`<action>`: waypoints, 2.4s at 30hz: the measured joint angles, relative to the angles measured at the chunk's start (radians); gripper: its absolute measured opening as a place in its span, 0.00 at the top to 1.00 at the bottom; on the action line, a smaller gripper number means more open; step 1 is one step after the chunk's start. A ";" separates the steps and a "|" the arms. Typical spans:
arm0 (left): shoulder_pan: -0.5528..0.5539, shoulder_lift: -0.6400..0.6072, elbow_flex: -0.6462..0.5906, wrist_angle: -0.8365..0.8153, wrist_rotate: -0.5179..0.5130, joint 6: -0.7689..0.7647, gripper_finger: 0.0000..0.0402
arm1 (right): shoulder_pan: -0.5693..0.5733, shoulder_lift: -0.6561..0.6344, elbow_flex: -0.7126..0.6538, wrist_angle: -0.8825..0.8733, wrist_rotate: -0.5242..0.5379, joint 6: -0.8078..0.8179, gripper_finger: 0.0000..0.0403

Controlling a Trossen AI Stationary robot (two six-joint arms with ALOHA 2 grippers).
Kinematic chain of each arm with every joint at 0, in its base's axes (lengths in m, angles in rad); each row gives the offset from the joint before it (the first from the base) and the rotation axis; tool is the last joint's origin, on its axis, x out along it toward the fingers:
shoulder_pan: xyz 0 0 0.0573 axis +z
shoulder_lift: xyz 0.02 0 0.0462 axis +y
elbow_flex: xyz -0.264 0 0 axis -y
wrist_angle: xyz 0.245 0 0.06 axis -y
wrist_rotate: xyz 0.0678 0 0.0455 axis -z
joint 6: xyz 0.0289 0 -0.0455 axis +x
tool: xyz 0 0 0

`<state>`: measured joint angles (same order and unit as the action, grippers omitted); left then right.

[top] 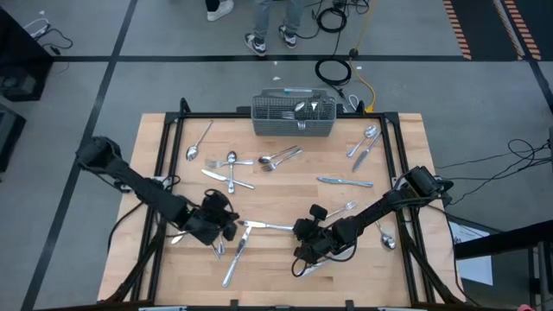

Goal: Sort silverware

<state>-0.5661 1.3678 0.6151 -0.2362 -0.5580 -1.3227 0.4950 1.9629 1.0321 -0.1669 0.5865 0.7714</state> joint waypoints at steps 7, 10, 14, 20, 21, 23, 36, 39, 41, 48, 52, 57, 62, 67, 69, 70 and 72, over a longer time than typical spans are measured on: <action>0.008 0.020 0.000 0.018 0.022 -0.233 0.79 | 0.001 0.021 -0.037 0.050 0.009 0.120 0.90; 0.009 0.020 0.000 0.020 0.068 -0.273 0.75 | 0.013 0.021 -0.074 0.095 0.046 0.175 0.91; 0.009 0.020 0.000 0.013 0.056 -0.316 0.72 | 0.019 0.021 -0.080 0.102 0.060 0.194 0.91; 0.019 0.020 0.000 0.010 0.037 -0.400 0.71 | 0.020 0.022 -0.080 0.102 0.071 0.205 0.91; 0.021 0.020 0.000 0.009 0.047 -0.401 0.71 | 0.020 0.022 -0.080 0.101 0.073 0.211 0.91; 0.025 0.020 0.000 0.003 0.075 -0.419 0.71 | 0.021 0.023 -0.081 0.100 0.083 0.214 0.92; 0.023 0.050 -0.008 0.007 0.148 -0.543 0.71 | 0.025 0.028 -0.082 0.101 0.124 0.265 0.92; 0.010 0.082 -0.044 0.081 0.181 -0.602 0.71 | 0.025 0.029 -0.083 0.113 0.128 0.274 0.92; -0.002 0.101 -0.063 0.111 0.204 -0.644 0.71 | 0.024 0.030 -0.083 0.118 0.143 0.290 0.92; -0.002 0.104 -0.066 0.116 0.142 -0.689 0.71 | 0.023 0.030 -0.084 0.138 0.148 0.286 0.92; 0.012 0.104 -0.066 0.116 0.116 -0.704 0.71 | 0.023 0.030 -0.083 0.138 0.149 0.285 0.92; 0.009 0.104 -0.071 0.121 0.121 -0.705 0.71 | 0.023 0.030 -0.083 0.139 0.149 0.281 0.92; 0.010 0.104 -0.146 0.271 0.124 -0.715 0.71 | 0.022 0.030 -0.082 0.140 0.164 0.279 0.92; 0.017 0.103 -0.182 0.334 0.124 -0.727 0.71 | 0.021 0.031 -0.082 0.140 0.168 0.267 0.92; 0.017 0.103 -0.183 0.333 0.135 -0.702 0.71 | 0.021 0.031 -0.083 0.140 0.168 0.267 0.92; 0.016 0.103 -0.183 0.330 0.145 -0.695 0.71 | 0.020 0.031 -0.082 0.140 0.168 0.268 0.92; 0.012 0.103 -0.182 0.328 0.154 -0.691 0.71 | 0.018 0.031 -0.082 0.140 0.167 0.277 0.92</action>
<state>-0.5544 1.4708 0.4328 0.0917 -0.4043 -2.0139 0.5128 1.9934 0.9497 -0.0269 0.7538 1.0488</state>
